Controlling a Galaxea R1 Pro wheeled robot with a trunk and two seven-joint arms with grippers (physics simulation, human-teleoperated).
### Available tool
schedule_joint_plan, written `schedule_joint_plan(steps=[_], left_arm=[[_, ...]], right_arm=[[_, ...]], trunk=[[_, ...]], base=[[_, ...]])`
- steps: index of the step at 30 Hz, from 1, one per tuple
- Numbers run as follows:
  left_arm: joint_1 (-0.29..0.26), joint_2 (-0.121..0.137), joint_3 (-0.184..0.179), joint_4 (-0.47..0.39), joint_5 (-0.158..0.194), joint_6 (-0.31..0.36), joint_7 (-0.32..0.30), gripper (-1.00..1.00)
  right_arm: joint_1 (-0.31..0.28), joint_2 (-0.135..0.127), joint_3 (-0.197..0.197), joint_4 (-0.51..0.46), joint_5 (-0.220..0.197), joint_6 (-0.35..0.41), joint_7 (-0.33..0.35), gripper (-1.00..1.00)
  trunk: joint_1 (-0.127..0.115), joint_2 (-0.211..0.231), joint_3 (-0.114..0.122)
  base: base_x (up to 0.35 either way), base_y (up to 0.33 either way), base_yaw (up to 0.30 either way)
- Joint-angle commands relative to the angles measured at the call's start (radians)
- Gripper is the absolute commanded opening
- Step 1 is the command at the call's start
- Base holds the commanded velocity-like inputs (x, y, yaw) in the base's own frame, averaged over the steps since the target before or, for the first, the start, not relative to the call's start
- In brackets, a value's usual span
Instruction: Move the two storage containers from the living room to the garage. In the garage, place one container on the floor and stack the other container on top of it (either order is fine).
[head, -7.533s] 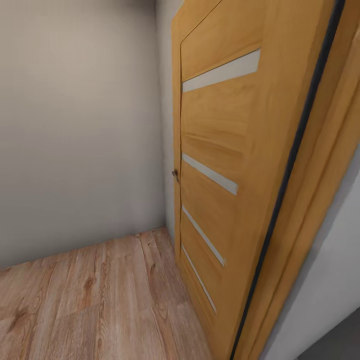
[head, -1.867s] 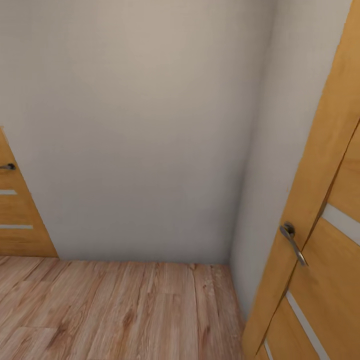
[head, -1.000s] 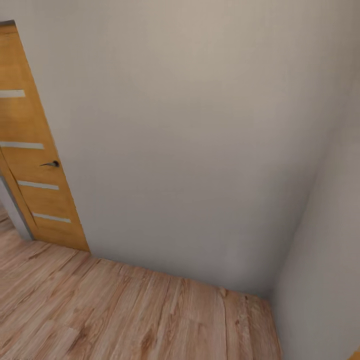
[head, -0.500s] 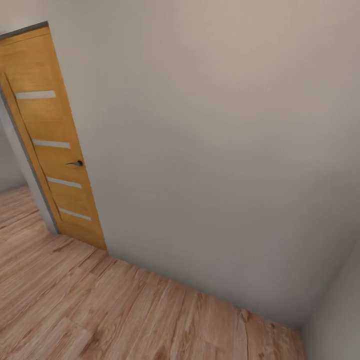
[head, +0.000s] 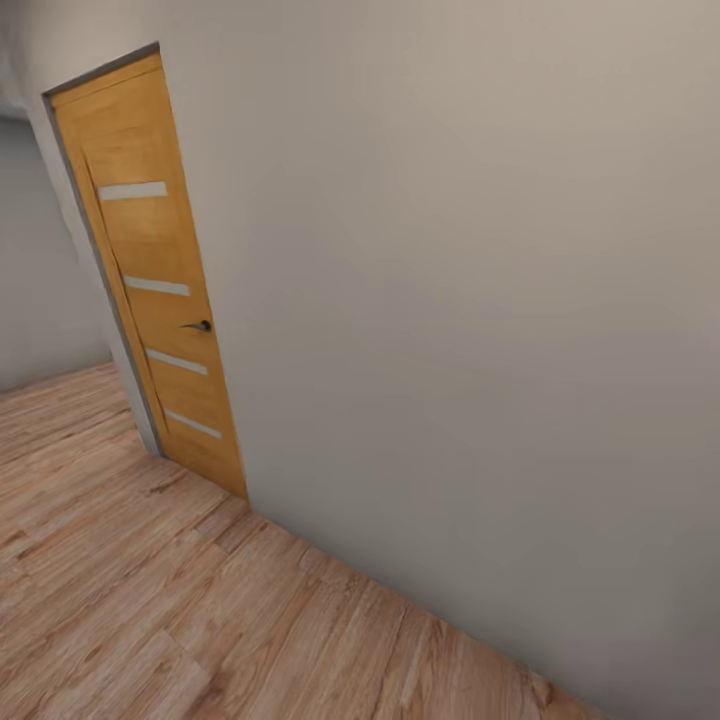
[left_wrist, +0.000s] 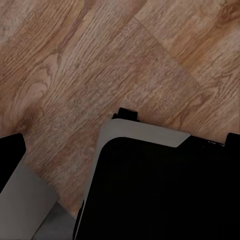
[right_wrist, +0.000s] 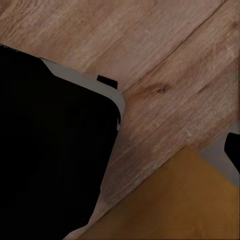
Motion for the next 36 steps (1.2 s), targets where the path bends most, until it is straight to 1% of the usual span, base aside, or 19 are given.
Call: schedule_joint_plan(steps=[1,24,36], left_arm=[[-0.001,0.0,0.002,0.001,0.003,-0.004,0.002,1.0],[-0.001,0.0,0.002,0.001,0.003,-0.004,0.003,1.0],[-0.001,0.0,0.002,0.001,0.003,-0.004,0.003,1.0]], right_arm=[[-0.001,0.0,0.008,0.003,0.003,-0.004,-0.006,1.0],[-0.001,0.002,0.01,0.003,0.004,-0.004,-0.006,1.0],[-0.001,0.002,0.01,0.003,0.004,-0.004,-0.006,1.0]], trunk=[[0.001,-0.001,-0.001],[0.001,-0.001,-0.001],[0.001,-0.001,-0.001]], base=[[0.249,0.0,0.27],[0.198,0.0,0.275],[0.034,0.0,0.277]])
